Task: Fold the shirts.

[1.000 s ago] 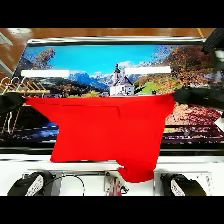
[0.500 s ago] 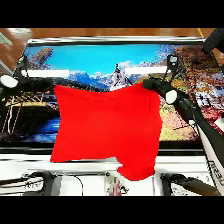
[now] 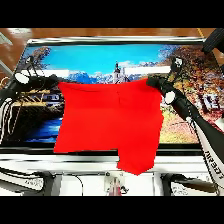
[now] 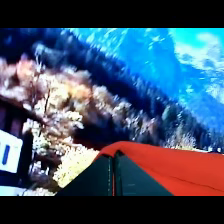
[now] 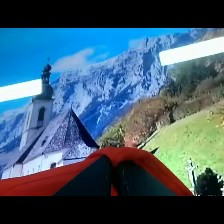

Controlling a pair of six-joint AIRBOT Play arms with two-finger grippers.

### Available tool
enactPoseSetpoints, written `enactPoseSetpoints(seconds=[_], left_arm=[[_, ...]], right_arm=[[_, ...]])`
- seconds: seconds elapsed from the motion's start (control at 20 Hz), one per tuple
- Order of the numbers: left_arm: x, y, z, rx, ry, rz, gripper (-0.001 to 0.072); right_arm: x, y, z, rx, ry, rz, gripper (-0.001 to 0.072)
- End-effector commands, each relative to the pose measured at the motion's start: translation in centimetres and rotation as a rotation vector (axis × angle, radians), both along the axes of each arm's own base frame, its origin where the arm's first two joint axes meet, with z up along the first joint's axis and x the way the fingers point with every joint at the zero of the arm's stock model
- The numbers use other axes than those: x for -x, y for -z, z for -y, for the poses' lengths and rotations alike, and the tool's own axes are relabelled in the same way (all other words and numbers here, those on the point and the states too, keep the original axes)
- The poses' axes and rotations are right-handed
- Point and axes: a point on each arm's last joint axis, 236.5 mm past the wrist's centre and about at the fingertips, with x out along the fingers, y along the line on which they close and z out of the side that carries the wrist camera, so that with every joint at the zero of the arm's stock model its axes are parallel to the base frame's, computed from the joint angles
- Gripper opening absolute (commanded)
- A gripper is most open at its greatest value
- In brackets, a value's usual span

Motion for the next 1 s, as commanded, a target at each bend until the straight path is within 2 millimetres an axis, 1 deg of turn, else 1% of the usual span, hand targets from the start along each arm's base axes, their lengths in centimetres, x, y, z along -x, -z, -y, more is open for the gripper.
enactPoseSetpoints(seconds=[0.0, 0.1, 0.15, 0.25, 0.35, 0.4, 0.45, 0.5, 0.55, 0.6, 0.7, 0.75, 0.85, 0.95], left_arm=[[0.7, 2.9, 0.8, 0.057, -0.021, -0.094, 0.0029], [1.0, 3.3, 1.1, 0.061, -0.010, -0.112, 0.0029], [1.1, 3.0, 1.2, 0.062, -0.003, -0.113, 0.0029], [1.6, 1.7, 1.8, 0.038, 0.079, -0.115, 0.0029], [3.2, 0.3, 3.1, -0.007, 0.245, -0.135, 0.0028], [4.4, 0.2, 3.2, -0.029, 0.300, -0.176, 0.0028], [6.0, 0.9, 2.7, -0.063, 0.336, -0.244, 0.0028], [7.6, 1.6, 2.2, -0.083, 0.352, -0.317, 0.0027], [9.3, 2.3, 1.7, -0.097, 0.367, -0.394, 0.0027], [10.7, 2.8, 1.5, -0.103, 0.391, -0.452, 0.0028], [13.1, 3.2, 1.2, -0.112, 0.428, -0.546, 0.0028], [13.8, 3.3, 0.7, -0.122, 0.437, -0.579, 0.0027], [15.1, 3.6, -0.5, -0.161, 0.444, -0.638, 0.0028], [15.2, 3.5, -0.9, -0.146, 0.412, -0.649, 0.0028]], right_arm=[[0.7, 2.5, -0.4, -0.017, -0.011, -0.086, 0.0069], [1.0, 3.2, -0.7, -0.037, -0.010, -0.116, 0.0069], [1.2, 3.0, -0.8, -0.052, -0.007, -0.125, 0.0069], [1.9, 2.1, -0.9, -0.055, -0.022, -0.139, 0.0069], [3.2, 0.8, -0.8, -0.047, -0.047, -0.165, 0.0069], [4.1, 0.5, -0.8, -0.044, -0.062, -0.194, 0.0069], [5.4, 0.5, -0.8, -0.031, -0.086, -0.243, 0.0069], [6.8, 1.0, -0.8, -0.008, -0.112, -0.303, 0.0069], [8.4, 1.9, -0.4, 0.011, -0.124, -0.381, 0.0069], [10.4, 3.3, 0.2, 0.027, -0.121, -0.486, 0.0069], [13.8, 5.7, 2.0, 0.072, -0.069, -0.670, 0.0069], [15.0, 6.3, 3.1, 0.100, -0.036, -0.729, 0.0069], [16.7, 7.0, 4.3, 0.140, -0.005, -0.805, 0.0069], [17.1, 7.1, 4.7, 0.157, 0.004, -0.824, 0.0069]])
